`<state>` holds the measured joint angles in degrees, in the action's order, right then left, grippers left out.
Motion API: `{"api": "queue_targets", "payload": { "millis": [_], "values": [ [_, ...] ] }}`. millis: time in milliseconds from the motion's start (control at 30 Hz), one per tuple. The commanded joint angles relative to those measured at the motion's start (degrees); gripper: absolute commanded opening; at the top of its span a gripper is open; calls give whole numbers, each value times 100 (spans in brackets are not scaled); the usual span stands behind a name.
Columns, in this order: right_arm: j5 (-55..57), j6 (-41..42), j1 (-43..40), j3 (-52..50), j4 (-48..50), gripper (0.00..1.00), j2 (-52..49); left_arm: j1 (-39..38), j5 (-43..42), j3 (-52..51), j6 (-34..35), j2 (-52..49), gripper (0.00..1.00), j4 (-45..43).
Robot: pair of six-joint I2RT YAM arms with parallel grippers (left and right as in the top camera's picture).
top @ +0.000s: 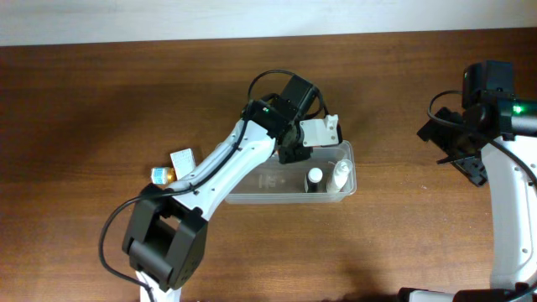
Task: Pack container
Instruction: 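Lay the orange tube lengthwise into the container and release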
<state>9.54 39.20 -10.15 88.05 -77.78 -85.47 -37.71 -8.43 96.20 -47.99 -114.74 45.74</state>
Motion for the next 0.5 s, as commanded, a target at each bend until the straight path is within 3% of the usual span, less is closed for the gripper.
{"api": "queue_targets", "payload": {
  "millis": [0, 200, 300, 333, 367, 400, 467],
  "values": [
    [11, 42, -42, 2, 4, 98, -9, -87, -315, 55, -234, -142, 6, -221],
    [13, 42, -42, 2, 2, 98, -9, -337, -339, 55, -273, -258, 7, -380],
    [11, 42, -42, 2, 4, 99, -9, -428, -339, 55, -271, -258, 22, -420],
    [11, 42, -42, 2, 2, 98, -9, -444, -339, 55, -269, -258, 29, -422],
    [11, 42, -42, 2, 4, 99, -9, -448, -269, 55, -267, -258, 58, -428],
    [11, 42, -42, 2, 4, 98, -9, -448, -245, 55, -264, -258, 97, -426],
    [11, 42, -42, 2, 2, 98, -9, -448, -151, 57, -201, -256, 99, -417]
  ]
}}
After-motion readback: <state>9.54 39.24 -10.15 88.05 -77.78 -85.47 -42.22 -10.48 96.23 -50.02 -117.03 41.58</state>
